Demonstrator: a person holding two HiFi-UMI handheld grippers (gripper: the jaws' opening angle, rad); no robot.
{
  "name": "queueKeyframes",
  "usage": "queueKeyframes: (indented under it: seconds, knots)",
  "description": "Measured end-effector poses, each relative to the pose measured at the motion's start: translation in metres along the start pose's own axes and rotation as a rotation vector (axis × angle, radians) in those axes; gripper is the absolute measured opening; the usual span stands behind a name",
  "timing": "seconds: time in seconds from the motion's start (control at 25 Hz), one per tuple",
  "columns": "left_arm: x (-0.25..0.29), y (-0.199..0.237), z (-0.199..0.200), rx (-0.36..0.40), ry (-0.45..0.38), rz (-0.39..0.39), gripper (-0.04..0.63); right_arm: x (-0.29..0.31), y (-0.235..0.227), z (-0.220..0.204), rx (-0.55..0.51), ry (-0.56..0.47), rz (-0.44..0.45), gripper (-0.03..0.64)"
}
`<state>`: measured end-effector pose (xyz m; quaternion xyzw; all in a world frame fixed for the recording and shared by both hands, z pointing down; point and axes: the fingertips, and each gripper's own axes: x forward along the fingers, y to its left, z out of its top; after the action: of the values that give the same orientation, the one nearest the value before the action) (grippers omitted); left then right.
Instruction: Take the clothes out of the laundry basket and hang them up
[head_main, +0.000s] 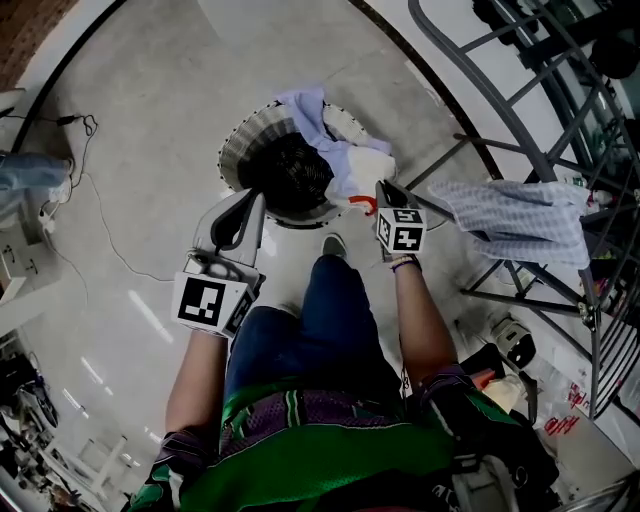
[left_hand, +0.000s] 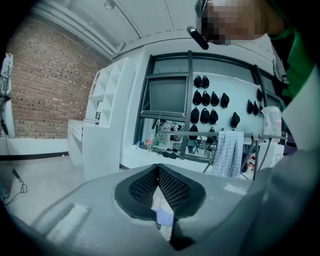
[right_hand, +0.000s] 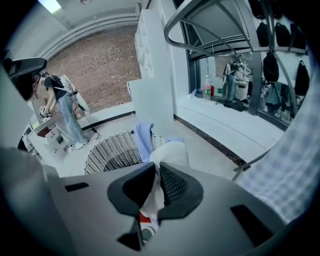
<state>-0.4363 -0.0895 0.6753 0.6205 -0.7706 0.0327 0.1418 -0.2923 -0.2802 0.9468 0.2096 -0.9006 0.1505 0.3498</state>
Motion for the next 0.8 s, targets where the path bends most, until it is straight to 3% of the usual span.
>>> queueKeyframes:
  seconds: [0.44,0.8]
  knots:
    - [-0.095,-0.023,0.119,0.027,-0.071,0.018,0.017,-0.129,0.038,0.089,-0.060,-0.059,-0.017,0.031]
    - [-0.192,-0.041,0.178,0.091,-0.131,0.005,0.017,-0.226,0.080,0.127,-0.089,-0.129,-0.045,0.029]
